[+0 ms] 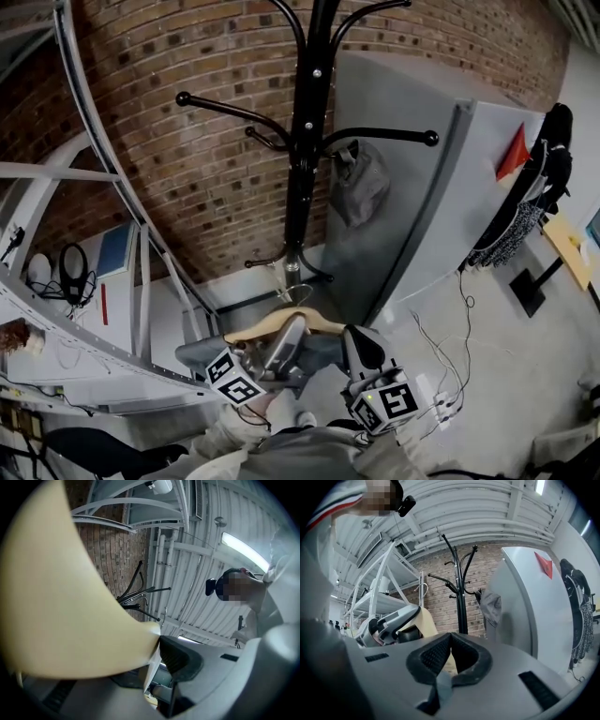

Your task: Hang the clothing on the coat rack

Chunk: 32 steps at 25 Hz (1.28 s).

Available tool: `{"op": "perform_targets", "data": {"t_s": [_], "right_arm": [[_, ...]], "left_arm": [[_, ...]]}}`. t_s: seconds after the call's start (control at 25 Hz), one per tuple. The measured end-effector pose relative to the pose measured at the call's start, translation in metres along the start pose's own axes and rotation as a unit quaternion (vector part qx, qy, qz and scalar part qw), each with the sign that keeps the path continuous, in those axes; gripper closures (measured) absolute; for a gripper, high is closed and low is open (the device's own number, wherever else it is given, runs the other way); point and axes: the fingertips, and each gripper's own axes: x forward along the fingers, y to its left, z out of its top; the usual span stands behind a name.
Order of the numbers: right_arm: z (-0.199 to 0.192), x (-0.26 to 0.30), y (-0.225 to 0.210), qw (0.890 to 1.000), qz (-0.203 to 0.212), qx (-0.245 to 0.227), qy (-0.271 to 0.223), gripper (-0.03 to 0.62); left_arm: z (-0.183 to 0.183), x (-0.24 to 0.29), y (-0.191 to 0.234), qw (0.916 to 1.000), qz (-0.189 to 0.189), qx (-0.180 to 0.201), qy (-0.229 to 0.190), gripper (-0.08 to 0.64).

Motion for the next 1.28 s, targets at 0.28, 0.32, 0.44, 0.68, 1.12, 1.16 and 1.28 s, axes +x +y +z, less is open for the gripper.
{"op": "perform_targets", "data": {"t_s": [0.28,0.32,0.44,0.68,1.12,1.16,1.28], "right_arm": [[-0.003,0.008,-0.006,1.000,-0.010,0.000,0.005,0.568],[-0.003,0.009,-0.007,1.000,-0.011,0.001,0.005,0.568],[-0.002,0.013,-0.010,1.000,-0.009,0.001,0.004,0.568],[0.003,0.024,-0.016,1.000,0.009,-0.001,0.009,0.568],[0.013,0.030,-0.046,1.000,0.014,-0.002,0.000,0.568],[0.014,0.031,-0.048,1.000,0.016,-0.002,-0.001,0.568],[0.017,0.035,-0.053,1.000,0.022,-0.004,-0.004,0.568]], "left_arm": [[-0.002,0.007,0.011,1.0000,-0.004,-0.008,0.005,0.454],[-0.002,0.008,0.011,0.9999,-0.005,-0.009,0.005,0.454],[-0.001,0.013,0.012,0.9999,-0.006,-0.011,0.004,0.454],[-0.001,0.025,0.020,0.9999,0.003,-0.014,-0.004,0.454],[-0.003,0.053,0.025,1.0000,0.002,-0.005,-0.007,0.454],[-0.002,0.055,0.027,1.0000,0.003,-0.003,-0.009,0.454],[0.003,0.063,0.029,0.9999,0.002,0.005,-0.011,0.454]]}}
